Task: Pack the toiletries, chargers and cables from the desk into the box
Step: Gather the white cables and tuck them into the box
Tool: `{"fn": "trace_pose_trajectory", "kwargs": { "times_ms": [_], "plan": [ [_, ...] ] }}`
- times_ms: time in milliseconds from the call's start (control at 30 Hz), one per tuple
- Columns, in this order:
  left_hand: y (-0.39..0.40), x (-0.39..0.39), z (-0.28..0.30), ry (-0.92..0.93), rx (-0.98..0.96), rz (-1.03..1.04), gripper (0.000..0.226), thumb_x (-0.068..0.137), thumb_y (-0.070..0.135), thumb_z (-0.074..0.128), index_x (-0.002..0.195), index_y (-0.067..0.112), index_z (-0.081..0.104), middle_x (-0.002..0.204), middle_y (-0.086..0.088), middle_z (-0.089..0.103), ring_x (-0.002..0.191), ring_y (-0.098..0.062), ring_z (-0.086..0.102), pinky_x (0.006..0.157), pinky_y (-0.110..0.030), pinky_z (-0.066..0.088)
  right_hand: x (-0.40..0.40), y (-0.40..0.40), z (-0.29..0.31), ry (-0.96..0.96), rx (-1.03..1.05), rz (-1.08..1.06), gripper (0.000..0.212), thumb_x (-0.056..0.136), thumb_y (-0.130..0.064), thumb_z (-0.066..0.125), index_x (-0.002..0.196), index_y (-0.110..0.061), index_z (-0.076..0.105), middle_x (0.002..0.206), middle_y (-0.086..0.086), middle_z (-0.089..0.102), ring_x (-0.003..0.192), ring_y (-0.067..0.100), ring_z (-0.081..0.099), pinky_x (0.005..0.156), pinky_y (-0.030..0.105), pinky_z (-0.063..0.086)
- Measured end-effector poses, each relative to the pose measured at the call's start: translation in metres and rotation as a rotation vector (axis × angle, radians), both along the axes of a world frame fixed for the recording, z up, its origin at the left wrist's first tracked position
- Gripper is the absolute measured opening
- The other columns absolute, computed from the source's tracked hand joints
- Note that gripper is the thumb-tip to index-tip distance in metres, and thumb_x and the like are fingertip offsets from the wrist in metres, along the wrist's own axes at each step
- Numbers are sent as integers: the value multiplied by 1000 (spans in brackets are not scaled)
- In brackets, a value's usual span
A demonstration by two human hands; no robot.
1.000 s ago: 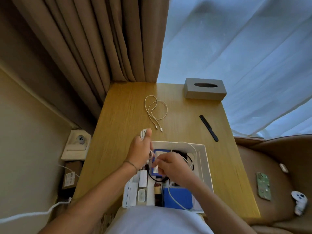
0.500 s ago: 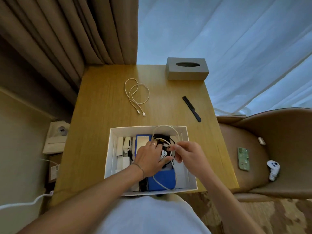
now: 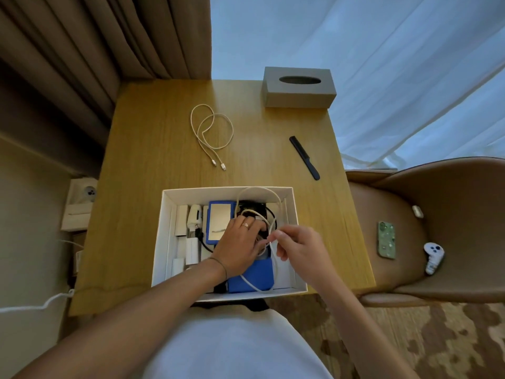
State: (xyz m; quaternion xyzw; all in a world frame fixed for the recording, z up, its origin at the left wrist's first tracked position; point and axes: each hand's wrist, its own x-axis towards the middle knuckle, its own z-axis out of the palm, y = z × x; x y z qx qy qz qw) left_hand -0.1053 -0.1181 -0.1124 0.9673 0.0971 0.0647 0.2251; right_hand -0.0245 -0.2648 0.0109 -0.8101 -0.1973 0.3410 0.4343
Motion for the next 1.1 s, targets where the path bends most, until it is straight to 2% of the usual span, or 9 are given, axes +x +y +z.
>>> {"fn": "trace_pose_trajectory", "kwargs": {
  "times_ms": [100,267,367,500,667,733,833,933,1100],
  "plan": [
    [1,-1,0,-48,-65,16,16,95,36,52,93,21,58,99,1,52,94,-16,43,84,-32,41,3,0,-2,-4,10,-8,31,102,-19,55,80,-28,75,69,12,67,59,22,56,59,45,49],
    [1,-3,3,-81,-42,13,17,94,33,56,90,19,64,91,1,55,87,-15,44,78,-32,40,5,3,-7,14,29,-1,27,102,-18,56,83,-23,75,63,2,67,54,2,57,53,18,48],
    [4,-6,14,-99,-94,56,15,99,27,54,92,17,64,88,1,56,83,-15,46,76,-36,43,7,9,-6,21,43,15,29,102,-18,56,83,-25,75,63,2,66,52,4,54,49,19,43],
    [21,-13,42,-176,-134,155,19,102,25,47,97,19,65,90,5,58,85,-13,51,79,-30,43,18,26,1,20,80,24,25,102,-19,57,86,-25,75,65,7,67,56,13,56,55,32,47],
    [75,-9,85,-229,-145,303,17,101,24,48,93,20,63,84,9,58,75,-11,53,64,-27,43,44,75,18,-32,87,68,23,101,-22,57,88,-22,75,60,-6,64,52,4,55,51,22,44],
    [103,1,97,-165,-154,368,15,100,26,49,93,22,62,86,11,57,71,-8,55,59,-26,46,59,101,23,-77,75,103,23,102,-24,55,91,-24,75,64,-3,65,54,8,54,54,27,45],
    [145,20,98,79,-219,493,13,98,32,51,94,26,62,91,9,60,75,-5,58,61,-23,50,83,145,16,-84,39,107,23,102,-26,53,92,-23,74,72,2,69,62,13,59,64,35,54],
    [178,40,86,329,-352,580,14,99,34,51,93,26,62,86,4,67,78,-13,65,70,-33,58,107,187,-6,-102,-85,139,23,101,-26,52,90,-22,72,77,2,71,70,16,66,72,38,58],
    [200,70,54,463,-483,674,14,97,28,52,92,23,63,90,-4,69,86,-21,67,80,-38,57,137,237,-58,-261,-360,241,17,94,-17,58,89,-12,73,81,3,75,78,20,73,73,38,64]
  ]
}}
